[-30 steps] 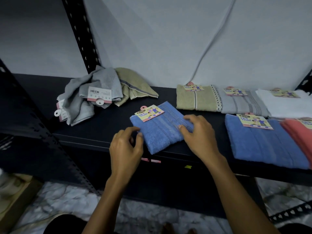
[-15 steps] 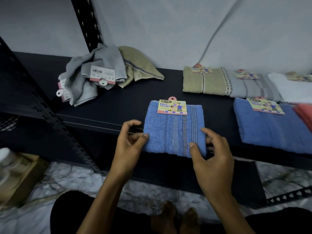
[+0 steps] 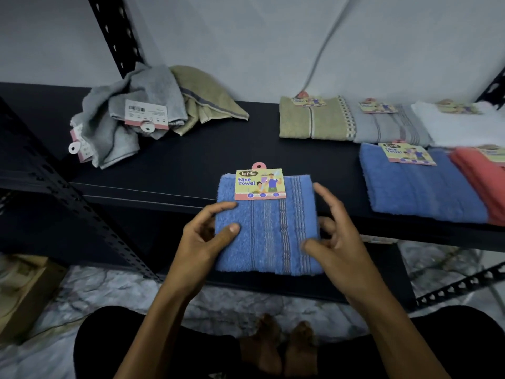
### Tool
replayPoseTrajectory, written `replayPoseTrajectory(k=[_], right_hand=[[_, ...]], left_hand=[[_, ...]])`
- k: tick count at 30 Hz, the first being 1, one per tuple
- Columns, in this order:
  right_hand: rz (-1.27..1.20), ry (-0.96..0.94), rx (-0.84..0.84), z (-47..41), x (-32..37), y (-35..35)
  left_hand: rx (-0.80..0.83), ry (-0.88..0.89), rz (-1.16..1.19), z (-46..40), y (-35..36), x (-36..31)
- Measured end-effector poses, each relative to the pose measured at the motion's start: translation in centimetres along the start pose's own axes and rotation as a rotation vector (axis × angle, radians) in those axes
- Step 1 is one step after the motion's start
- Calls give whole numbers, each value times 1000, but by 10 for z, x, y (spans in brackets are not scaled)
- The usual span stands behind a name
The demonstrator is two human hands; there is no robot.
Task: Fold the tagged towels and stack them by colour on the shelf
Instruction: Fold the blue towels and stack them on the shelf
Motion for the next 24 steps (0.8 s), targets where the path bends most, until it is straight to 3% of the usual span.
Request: replayPoseTrajectory(k=[4,14,24], right_hand=[[-67,13,87,1,-1,5],[-93,-77,-33,-4,5,-9],[58,-203,-229,-27,55,-88]], left_hand=[[66,-30,5,0,0,2],[118,39,-25,-12,13,-16],[334,84,-104,-64,93,-52]])
Point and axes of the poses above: each hand's wrist, its own z-axis away from the middle knuckle, its own y-axis out of the palm, x = y × z, the point moved 4 cm from there along -z, towards the middle knuckle, and after that the axes turned 3 degrees about z, right-handed, at the moved point
